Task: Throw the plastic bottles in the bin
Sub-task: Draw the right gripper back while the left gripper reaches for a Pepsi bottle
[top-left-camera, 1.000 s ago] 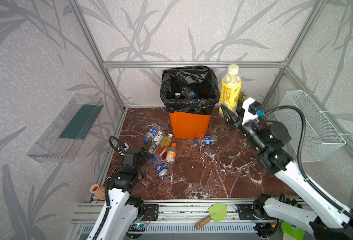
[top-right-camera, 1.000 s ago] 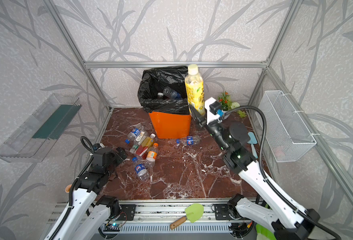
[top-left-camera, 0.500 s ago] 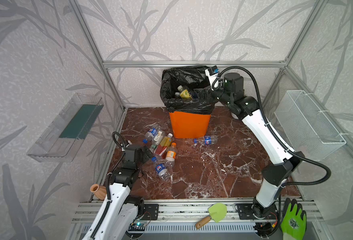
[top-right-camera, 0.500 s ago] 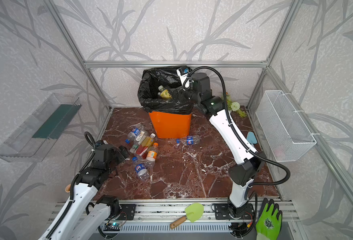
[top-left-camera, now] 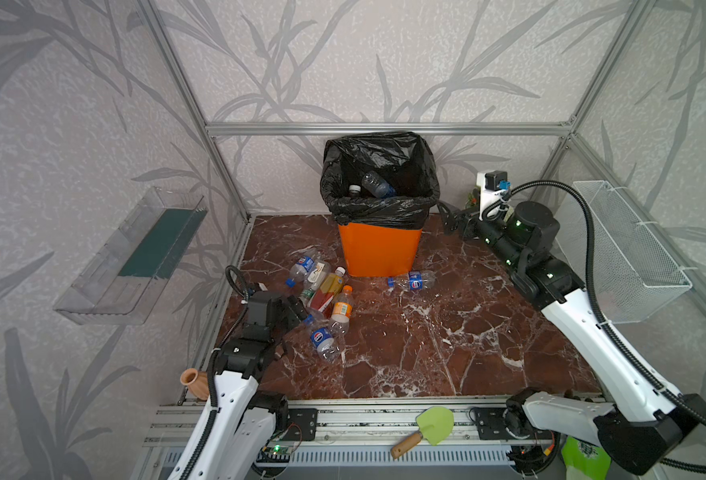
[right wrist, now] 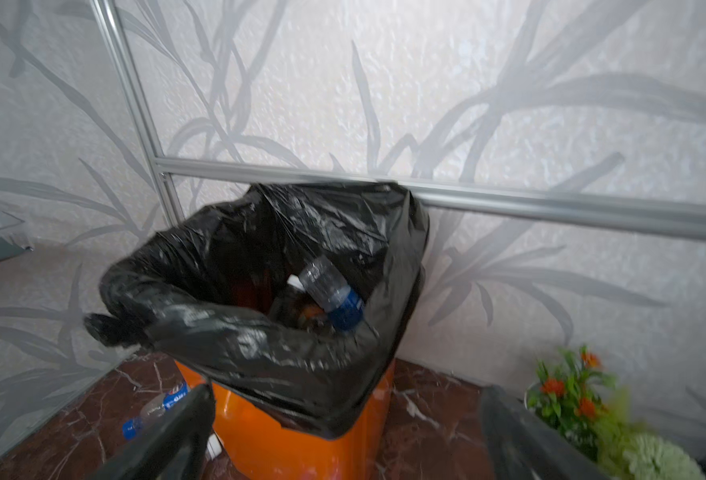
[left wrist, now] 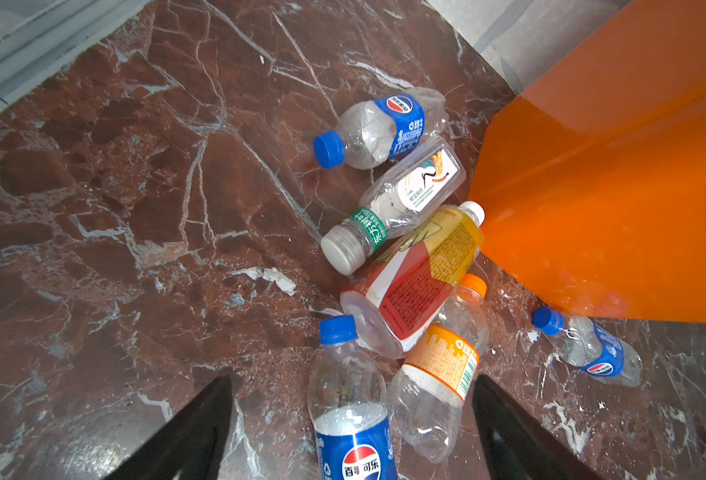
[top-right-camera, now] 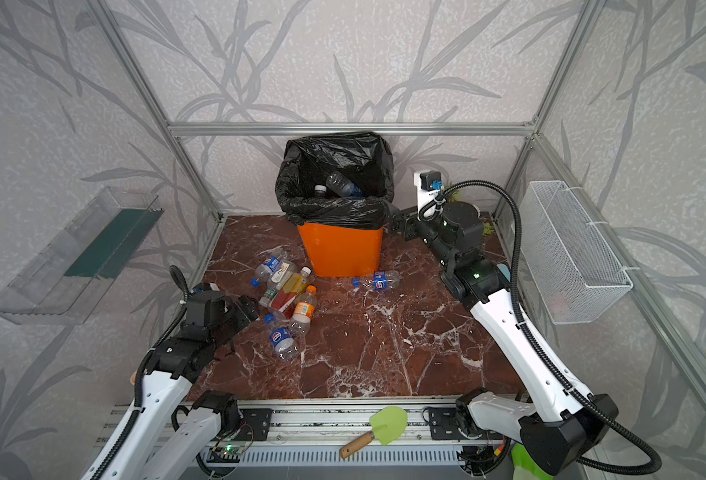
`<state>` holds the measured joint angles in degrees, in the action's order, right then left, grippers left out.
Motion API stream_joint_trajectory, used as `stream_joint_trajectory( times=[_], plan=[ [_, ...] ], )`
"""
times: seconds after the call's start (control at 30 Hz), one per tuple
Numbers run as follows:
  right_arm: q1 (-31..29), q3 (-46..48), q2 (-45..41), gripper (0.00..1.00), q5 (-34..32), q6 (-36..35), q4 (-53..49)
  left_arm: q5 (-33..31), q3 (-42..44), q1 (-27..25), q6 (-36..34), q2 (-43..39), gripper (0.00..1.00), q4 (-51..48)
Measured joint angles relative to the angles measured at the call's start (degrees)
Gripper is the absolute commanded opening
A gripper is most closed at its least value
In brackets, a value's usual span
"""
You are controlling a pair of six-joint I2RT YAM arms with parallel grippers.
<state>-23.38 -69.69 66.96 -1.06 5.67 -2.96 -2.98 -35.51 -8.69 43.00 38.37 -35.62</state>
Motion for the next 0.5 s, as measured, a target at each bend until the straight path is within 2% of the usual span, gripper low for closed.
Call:
stream_joint_trajectory(
  times=[0.2,0.3,0.5],
  plan=[
    [5.09,22.43,-6.47,0.99,-1.01,8.66,-1.95,0.57,4.72,-8.5,5.05,-0.26,0.88,-0.83],
    [5.86,28.0,-9.92,0.99,-1.49,12.26,-2.51,0.94,6.84,-12.61,7.72,1.66,0.86,-0.5],
    [5.86,32.76,-13.14,0.99,-1.27,18.32,0.42,2.01,9.29,-14.21,10.05,6.23,0.82,1.42]
  ],
)
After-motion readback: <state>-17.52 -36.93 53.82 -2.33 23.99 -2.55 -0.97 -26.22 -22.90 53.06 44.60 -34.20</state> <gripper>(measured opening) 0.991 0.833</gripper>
